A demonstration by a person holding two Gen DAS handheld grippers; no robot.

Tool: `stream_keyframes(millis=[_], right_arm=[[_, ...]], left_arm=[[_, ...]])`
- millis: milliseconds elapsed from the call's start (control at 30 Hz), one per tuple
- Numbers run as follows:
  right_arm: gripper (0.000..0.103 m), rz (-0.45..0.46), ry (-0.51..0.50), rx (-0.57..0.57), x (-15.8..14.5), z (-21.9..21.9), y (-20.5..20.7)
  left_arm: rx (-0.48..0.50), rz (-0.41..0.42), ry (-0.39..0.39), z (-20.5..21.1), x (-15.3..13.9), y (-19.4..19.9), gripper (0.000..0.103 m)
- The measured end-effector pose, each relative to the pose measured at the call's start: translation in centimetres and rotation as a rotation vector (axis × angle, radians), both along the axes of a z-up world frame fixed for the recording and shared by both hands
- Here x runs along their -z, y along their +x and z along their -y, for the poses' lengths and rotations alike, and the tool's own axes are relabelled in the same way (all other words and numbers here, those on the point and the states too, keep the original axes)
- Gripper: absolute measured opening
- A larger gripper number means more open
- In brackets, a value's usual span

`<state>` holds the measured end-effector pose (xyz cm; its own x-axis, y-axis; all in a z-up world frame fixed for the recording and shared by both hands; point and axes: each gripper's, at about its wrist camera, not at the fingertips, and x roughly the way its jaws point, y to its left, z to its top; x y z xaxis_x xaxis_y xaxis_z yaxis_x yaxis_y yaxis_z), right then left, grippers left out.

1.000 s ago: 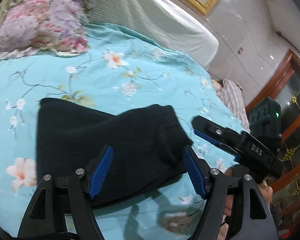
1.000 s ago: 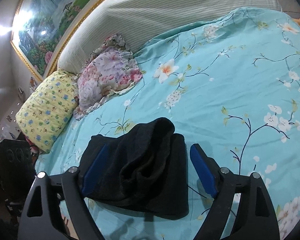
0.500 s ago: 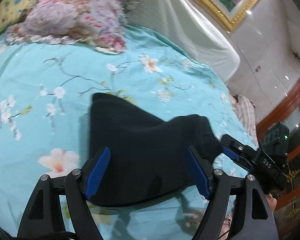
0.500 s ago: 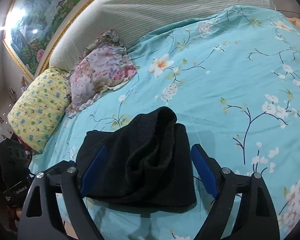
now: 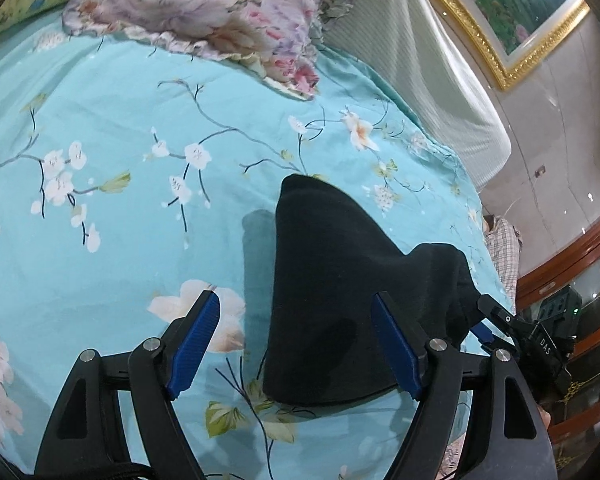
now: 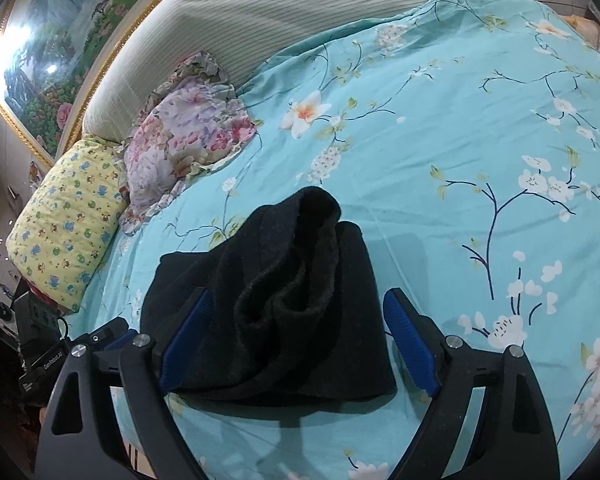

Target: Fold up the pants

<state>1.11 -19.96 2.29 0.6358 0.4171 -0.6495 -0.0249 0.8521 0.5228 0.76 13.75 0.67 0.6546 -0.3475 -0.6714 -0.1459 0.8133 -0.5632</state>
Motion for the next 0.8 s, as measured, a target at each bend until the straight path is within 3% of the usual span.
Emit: stream_keyframes(millis=[367, 733, 800], right_arm=[[0.087, -0.052, 0.06, 0.004, 1.5, 0.0, 0.8], [0.087, -0.113, 0.156, 0.007, 3.5, 1.0, 1.5], [0.081, -0.114, 0.178, 0.005, 3.9, 1.3, 1.4]], left_arm=[[0.04, -0.034, -0.043, 0.7, 1.1, 1.3, 0.079], [0.086, -0.058, -0.014, 2.5, 2.2, 3.9, 0.08], [0.087, -0.065, 0.002, 2.7, 2.6, 4.3, 0.08]])
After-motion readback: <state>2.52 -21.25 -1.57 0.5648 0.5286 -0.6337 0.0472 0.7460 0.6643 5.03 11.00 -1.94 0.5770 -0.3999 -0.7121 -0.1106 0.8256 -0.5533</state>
